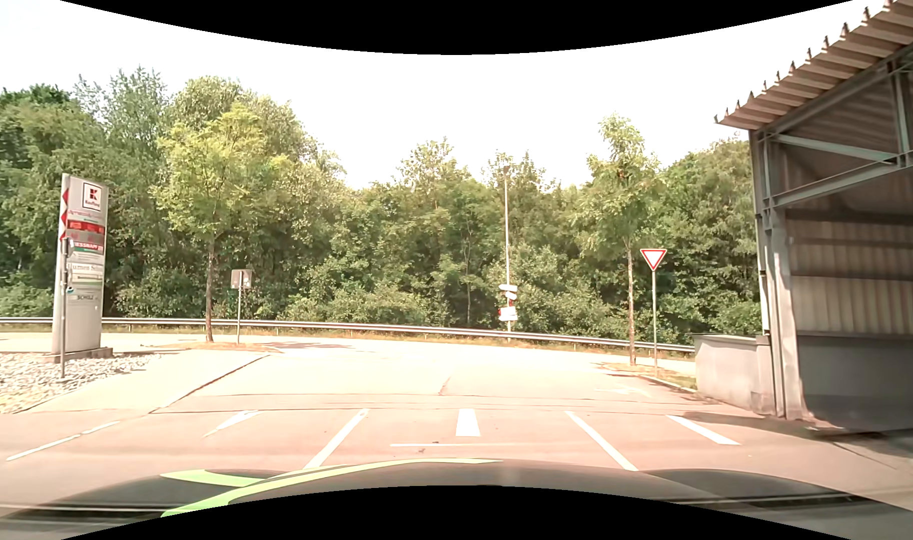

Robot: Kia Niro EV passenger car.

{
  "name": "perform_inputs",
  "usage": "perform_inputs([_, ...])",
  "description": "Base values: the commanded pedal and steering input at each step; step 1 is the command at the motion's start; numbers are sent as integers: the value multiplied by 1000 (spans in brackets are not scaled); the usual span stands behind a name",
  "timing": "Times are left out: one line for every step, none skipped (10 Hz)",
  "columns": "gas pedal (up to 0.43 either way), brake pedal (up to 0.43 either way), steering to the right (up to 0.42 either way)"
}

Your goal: Follow the waypoints while adhering to traffic rules and regulations

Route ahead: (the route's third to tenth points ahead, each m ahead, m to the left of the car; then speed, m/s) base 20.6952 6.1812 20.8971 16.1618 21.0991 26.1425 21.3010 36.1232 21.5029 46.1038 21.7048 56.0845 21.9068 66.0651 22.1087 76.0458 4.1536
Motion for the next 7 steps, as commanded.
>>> perform_inputs([59,0,-2])
perform_inputs([59,0,-2])
perform_inputs([59,0,-1])
perform_inputs([47,0,-1])
perform_inputs([0,0,0])
perform_inputs([0,0,0])
perform_inputs([0,0,0])
